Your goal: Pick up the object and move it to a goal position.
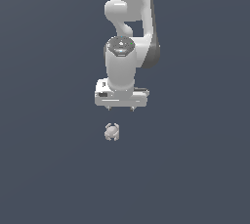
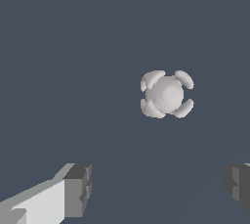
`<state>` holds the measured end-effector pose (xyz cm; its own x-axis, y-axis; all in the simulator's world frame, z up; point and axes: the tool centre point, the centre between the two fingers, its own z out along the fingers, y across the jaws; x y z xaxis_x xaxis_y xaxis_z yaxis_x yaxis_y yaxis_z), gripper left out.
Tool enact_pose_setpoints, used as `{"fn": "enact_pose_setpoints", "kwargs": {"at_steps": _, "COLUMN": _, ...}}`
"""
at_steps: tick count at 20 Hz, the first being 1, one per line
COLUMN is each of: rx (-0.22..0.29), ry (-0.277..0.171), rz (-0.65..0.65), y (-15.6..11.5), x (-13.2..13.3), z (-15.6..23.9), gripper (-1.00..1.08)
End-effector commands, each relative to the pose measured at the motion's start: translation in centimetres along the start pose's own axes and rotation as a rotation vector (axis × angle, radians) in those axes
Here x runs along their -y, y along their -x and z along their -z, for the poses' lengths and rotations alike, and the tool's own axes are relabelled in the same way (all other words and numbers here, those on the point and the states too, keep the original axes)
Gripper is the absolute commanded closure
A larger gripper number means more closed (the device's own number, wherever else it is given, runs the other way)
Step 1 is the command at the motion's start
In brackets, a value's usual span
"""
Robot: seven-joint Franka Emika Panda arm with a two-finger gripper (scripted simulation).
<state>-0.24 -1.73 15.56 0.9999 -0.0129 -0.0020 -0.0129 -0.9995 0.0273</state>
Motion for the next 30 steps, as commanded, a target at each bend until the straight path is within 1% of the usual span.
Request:
{"fn": "enact_pose_setpoints", "kwargs": {"at_steps": 1, "rx": 0.0, "ry": 0.0, "rz": 0.0, "y": 0.0, "x": 0.0, "z": 0.0, "gripper": -0.92}}
{"fn": "enact_pose_setpoints", "kwargs": {"at_steps": 4, "rx": 0.002, "ry": -0.005, "rz": 0.007, "y": 0.1, "x": 0.4, "z": 0.1, "gripper": -0.92}}
{"fn": "enact_pose_setpoints", "kwargs": {"at_steps": 9, "rx": 0.008, "ry": -0.025, "rz": 0.034, "y": 0.5, "x": 2.2, "z": 0.5, "gripper": -0.92}}
{"fn": "enact_pose_setpoints", "kwargs": {"at_steps": 13, "rx": 0.008, "ry": -0.026, "rz": 0.035, "y": 0.5, "x": 2.3, "z": 0.6, "gripper": -0.92}}
{"fn": "enact_pose_setpoints", "kwargs": {"at_steps": 21, "rx": 0.006, "ry": -0.026, "rz": 0.026, "y": -0.9, "x": 1.0, "z": -0.9, "gripper": -0.92}}
{"fn": "enact_pose_setpoints", "kwargs": {"at_steps": 30, "rx": 0.001, "ry": -0.027, "rz": 0.008, "y": -4.1, "x": -2.4, "z": -4.7, "gripper": -0.92}}
